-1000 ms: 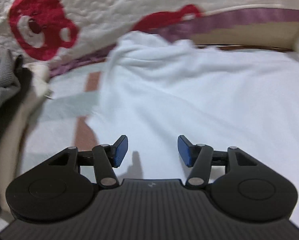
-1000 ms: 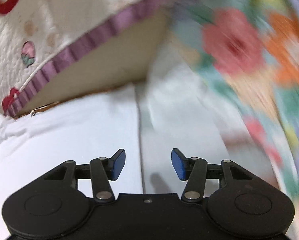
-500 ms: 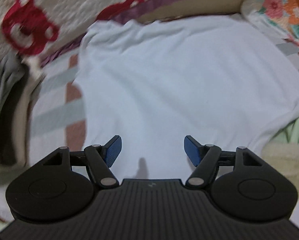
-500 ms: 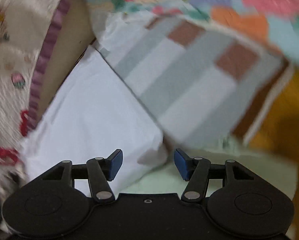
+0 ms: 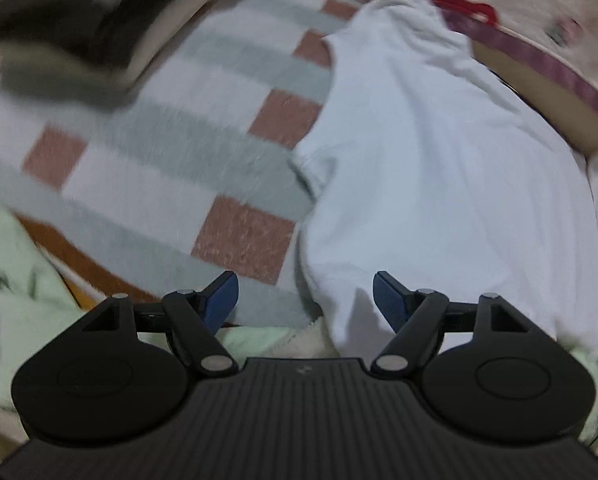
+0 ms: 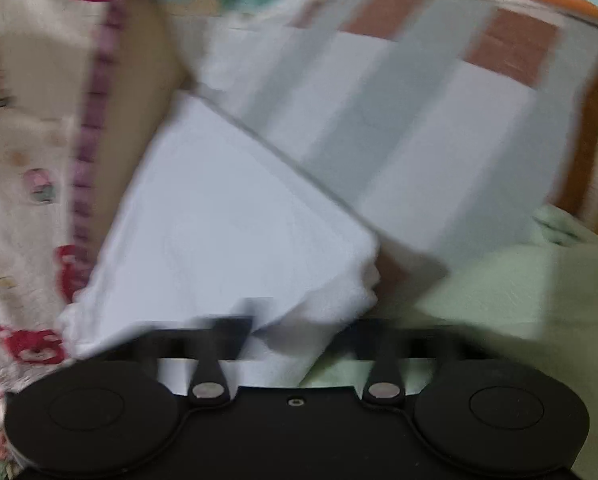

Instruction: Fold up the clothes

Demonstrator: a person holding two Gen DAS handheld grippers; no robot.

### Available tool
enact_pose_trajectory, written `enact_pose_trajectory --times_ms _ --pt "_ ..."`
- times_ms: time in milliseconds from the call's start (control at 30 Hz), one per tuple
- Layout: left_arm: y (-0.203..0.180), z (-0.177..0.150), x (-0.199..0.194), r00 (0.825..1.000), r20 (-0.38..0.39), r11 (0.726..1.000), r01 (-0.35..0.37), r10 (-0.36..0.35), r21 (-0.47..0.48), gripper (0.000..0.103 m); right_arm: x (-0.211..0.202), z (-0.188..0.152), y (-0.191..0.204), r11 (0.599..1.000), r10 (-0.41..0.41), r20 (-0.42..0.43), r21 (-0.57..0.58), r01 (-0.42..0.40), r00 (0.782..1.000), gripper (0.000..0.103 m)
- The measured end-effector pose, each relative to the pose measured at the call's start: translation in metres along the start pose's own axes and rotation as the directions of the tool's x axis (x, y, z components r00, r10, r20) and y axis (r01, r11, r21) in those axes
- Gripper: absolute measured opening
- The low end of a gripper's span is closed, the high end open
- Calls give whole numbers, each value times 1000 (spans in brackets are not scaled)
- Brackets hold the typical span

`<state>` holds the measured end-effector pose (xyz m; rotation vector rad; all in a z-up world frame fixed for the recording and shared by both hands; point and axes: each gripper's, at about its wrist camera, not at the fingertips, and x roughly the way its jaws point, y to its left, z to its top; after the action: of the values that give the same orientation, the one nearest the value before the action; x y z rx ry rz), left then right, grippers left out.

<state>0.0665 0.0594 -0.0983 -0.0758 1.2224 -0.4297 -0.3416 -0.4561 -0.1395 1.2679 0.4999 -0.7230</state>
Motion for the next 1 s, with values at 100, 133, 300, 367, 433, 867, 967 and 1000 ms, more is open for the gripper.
enact_pose_trajectory --times_ms 100,133,300,367,433,867,967,1000 --pt "4 -4 3 1000 -10 1000 -2 2 -23 74 -41 2 38 968 145 160 -228 -107 976 6" --pt "4 -6 3 1000 -13 1000 4 -4 -21 74 -55 0 49 946 143 198 -316 -75 970 5" --pt "12 2 16 999 -26 1000 21 -21 -15 74 -47 -14 30 862 -54 242 -478 167 969 4" --pt "20 11 19 998 -30 999 47 -48 -28 74 -27 -21 14 861 -116 220 -463 208 969 4" --pt "37 22 15 996 25 993 87 -85 -84 74 -14 -21 9 861 -152 189 -458 223 970 5" --pt "24 39 73 978 79 959 203 -191 -196 80 2 -23 -4 873 -179 180 -423 241 967 9" --pt "10 41 79 975 112 962 207 -189 -177 80 3 -24 -4 875 -182 182 -418 244 966 9" --pt "3 40 79 976 107 969 204 -190 -140 66 3 -24 -4 873 -184 185 -421 247 965 9"
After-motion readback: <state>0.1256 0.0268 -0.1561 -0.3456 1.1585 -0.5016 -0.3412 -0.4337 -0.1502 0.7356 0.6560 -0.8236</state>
